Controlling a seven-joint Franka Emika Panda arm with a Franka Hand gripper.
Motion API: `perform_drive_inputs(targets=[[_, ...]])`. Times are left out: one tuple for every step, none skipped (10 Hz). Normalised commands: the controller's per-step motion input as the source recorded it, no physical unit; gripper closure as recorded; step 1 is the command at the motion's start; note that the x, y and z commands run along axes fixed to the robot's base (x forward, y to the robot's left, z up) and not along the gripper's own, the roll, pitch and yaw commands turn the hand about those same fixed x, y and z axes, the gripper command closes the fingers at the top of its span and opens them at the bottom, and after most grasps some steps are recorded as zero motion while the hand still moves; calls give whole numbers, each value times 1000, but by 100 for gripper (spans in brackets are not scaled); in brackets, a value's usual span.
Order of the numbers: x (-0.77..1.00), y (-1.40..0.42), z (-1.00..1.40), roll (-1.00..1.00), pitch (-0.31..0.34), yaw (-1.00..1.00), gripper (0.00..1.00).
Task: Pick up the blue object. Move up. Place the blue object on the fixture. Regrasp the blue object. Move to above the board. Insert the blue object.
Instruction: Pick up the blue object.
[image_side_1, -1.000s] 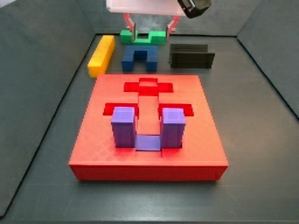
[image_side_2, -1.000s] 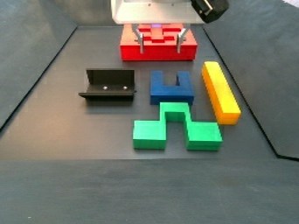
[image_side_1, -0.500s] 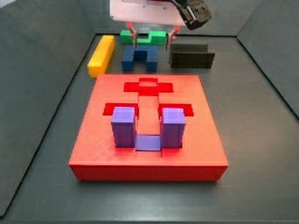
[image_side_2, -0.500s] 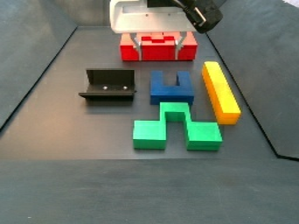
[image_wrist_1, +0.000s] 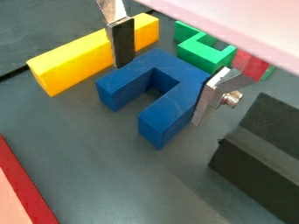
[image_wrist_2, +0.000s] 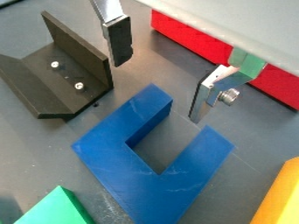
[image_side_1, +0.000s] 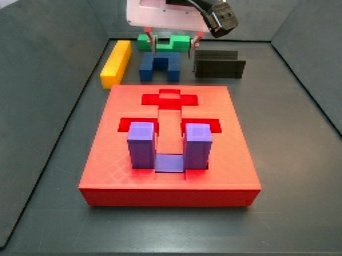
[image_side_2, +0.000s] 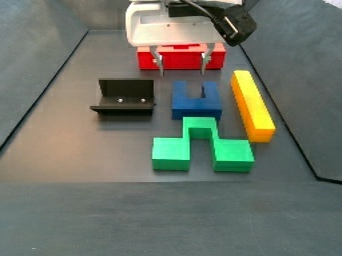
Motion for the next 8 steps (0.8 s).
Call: perform_drive_inputs(targets=[[0, 0, -140, 79, 16, 0, 0], [17, 0, -109, 90, 43, 0, 0], [69, 26, -60, 73, 60, 0, 0], [129, 57, -37, 61, 70, 0, 0], [186, 69, -86, 77, 81, 14, 0], [203, 63, -129, 84, 77, 9, 0], [191, 23, -157, 97, 66, 3, 0], [143, 0, -194, 124, 54, 0, 0]])
